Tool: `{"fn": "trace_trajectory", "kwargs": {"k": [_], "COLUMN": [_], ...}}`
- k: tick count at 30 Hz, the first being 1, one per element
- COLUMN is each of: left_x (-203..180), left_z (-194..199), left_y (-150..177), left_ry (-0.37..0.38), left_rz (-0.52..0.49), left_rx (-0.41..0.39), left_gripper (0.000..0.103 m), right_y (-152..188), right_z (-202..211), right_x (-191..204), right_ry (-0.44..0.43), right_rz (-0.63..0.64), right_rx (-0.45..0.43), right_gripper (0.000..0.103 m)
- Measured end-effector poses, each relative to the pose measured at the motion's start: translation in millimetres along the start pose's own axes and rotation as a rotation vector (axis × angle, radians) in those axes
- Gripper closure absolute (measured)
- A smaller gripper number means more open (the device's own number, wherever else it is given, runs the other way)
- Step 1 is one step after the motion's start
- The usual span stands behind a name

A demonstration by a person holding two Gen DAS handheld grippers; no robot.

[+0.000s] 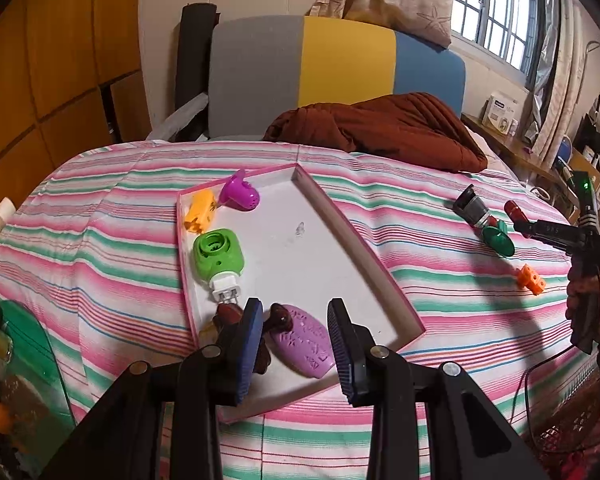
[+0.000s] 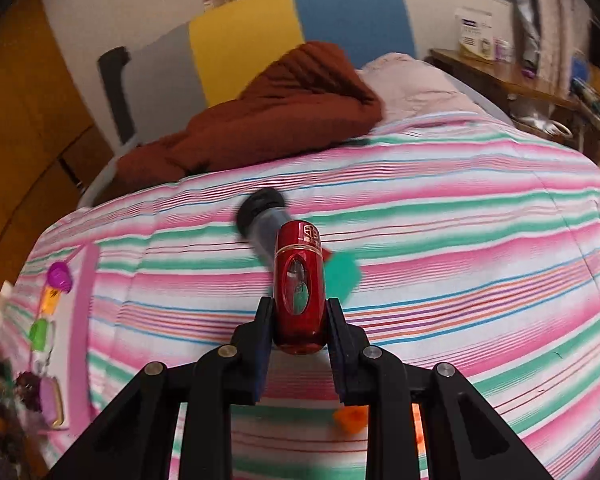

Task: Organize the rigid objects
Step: 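Carry the red cylinder over the tray with the right gripper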

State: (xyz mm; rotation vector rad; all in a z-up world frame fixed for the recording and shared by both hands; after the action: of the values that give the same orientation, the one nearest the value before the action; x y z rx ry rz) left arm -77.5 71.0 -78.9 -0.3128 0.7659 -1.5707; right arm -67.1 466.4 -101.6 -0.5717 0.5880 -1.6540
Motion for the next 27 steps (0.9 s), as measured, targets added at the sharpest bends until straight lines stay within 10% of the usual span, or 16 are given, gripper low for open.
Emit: {"fn": "trace_trajectory", "kwargs": {"k": [27], "left_x": [45], "left_z": [2], "left_y": [3], "left_ry": [-0.028], "left_rz": [0.104], "left_rx": [0.007], "left_gripper": [0.070], "right_y": [-14], "right_z": [-24], "right_x": [315], "right_ry": [-0.380], "right_rz": [0.328], "right_rx": [0.097], "right_gripper": [0.077]}}
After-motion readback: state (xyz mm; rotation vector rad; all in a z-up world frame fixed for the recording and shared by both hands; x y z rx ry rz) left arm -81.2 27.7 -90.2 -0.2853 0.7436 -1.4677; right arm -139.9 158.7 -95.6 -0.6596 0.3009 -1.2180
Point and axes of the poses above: each gripper's, at about its wrist camera, not at the fingertips, and z roughly against the way its jaws point, x to its left, y to its underside, the point moved 10 cm from there along -z, roughly the way its jaws point, and after that the axes turned 15 degrees about z, right-handed, at the moved point
